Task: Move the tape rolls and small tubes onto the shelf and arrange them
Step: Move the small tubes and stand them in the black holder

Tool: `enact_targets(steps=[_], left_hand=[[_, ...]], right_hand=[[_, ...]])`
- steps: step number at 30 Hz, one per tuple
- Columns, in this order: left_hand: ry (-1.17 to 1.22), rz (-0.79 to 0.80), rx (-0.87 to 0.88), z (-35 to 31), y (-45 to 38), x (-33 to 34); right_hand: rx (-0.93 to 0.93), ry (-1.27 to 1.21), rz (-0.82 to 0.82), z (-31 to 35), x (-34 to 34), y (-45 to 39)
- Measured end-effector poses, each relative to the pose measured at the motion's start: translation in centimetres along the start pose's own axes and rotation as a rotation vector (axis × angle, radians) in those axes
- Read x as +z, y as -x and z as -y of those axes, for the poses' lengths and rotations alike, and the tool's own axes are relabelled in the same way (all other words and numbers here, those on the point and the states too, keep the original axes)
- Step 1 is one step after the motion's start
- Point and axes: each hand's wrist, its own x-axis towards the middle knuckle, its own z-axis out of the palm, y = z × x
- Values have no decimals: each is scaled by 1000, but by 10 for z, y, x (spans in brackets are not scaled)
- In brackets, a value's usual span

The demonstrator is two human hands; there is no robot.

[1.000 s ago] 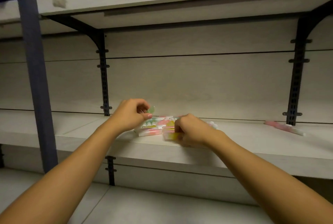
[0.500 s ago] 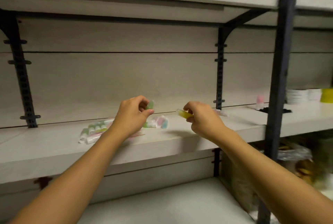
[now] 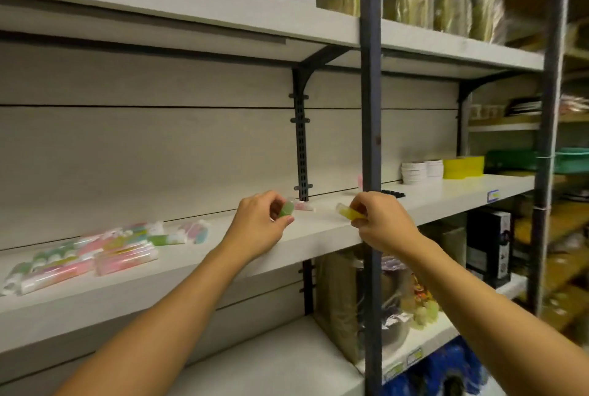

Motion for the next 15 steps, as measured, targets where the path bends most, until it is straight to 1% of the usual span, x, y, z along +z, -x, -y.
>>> enact_targets(steps=[5, 10, 15], left_hand=[[22, 2, -7, -43, -10, 41], [23, 15, -40, -82, -17, 86], [46, -5, -56, -123, -27, 126]], right_hand=[[21, 24, -20, -64, -25, -1], [35, 35, 2, -123, -49, 2], [34, 40, 4, -177, -77, 2]])
